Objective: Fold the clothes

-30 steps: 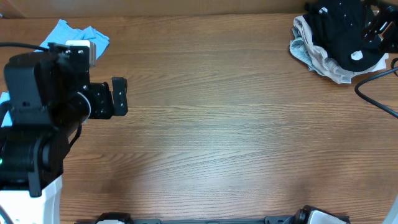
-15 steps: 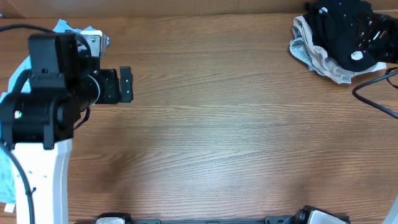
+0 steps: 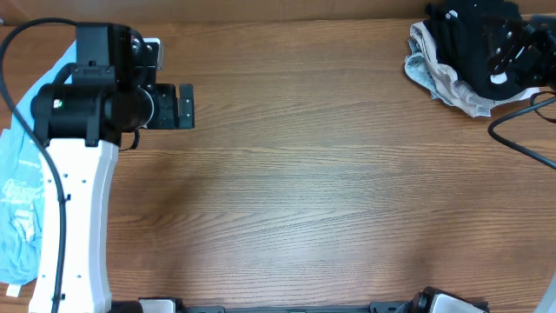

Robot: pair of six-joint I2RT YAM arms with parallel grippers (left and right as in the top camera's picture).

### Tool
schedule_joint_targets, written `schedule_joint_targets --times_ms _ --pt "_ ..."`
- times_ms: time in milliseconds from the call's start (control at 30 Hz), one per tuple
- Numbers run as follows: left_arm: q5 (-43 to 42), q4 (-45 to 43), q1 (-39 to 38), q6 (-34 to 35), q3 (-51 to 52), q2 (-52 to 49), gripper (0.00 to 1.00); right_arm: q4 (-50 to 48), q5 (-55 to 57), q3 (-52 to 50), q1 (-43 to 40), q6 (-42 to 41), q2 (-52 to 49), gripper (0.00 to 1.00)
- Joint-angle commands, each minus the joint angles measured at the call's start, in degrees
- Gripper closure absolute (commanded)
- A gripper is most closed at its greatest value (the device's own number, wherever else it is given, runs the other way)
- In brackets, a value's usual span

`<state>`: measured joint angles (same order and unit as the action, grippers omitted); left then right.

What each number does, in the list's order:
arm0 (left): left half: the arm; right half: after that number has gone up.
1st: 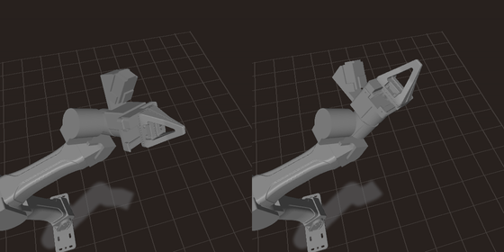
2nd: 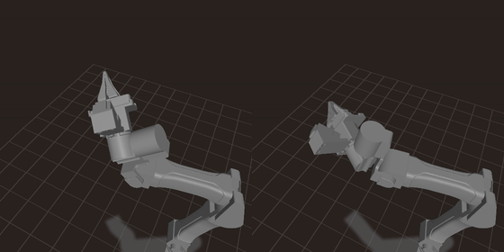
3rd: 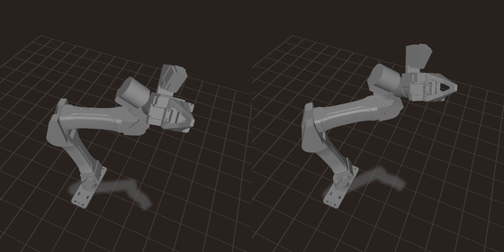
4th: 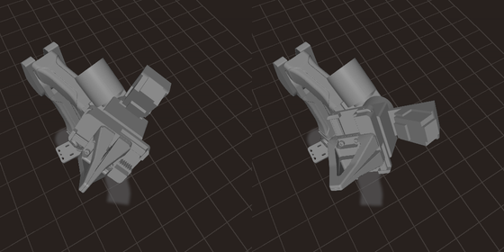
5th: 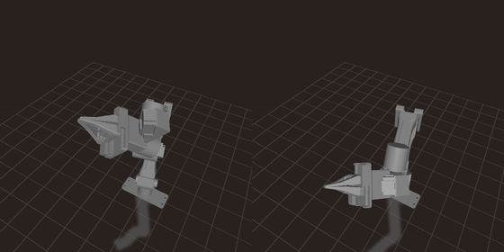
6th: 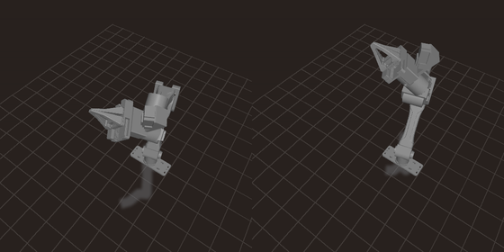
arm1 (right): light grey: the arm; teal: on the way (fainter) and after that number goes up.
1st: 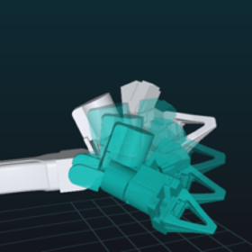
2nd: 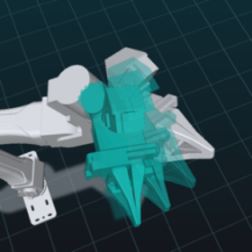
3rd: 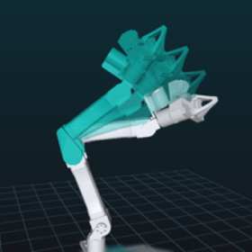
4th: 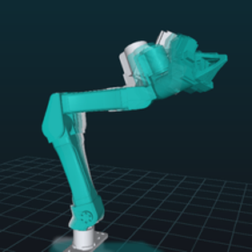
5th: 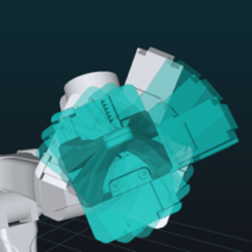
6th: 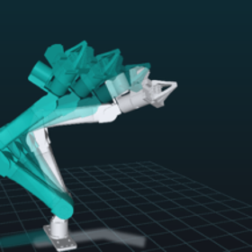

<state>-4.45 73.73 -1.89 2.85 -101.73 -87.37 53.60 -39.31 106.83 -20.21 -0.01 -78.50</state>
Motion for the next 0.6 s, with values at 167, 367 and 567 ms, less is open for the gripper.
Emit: schedule_joint_targets --times_ms 167,367,567 --pt "0.4 -0.1 0.0 -0.7 -0.7 -5.1 0.00 -2.8 -2.8 0.2 0.3 0.3 0.5 0.00" --pt "0.4 -0.1 0.0 -0.7 -0.7 -8.3 0.00 -8.3 -1.8 0.2 0.2 0.2 0.5 0.00" --pt "0.4 -0.1 0.0 -0.7 -0.7 -10.9 0.00 -7.9 14.8 -0.1 4.0 -5.4 2.2 0.00"
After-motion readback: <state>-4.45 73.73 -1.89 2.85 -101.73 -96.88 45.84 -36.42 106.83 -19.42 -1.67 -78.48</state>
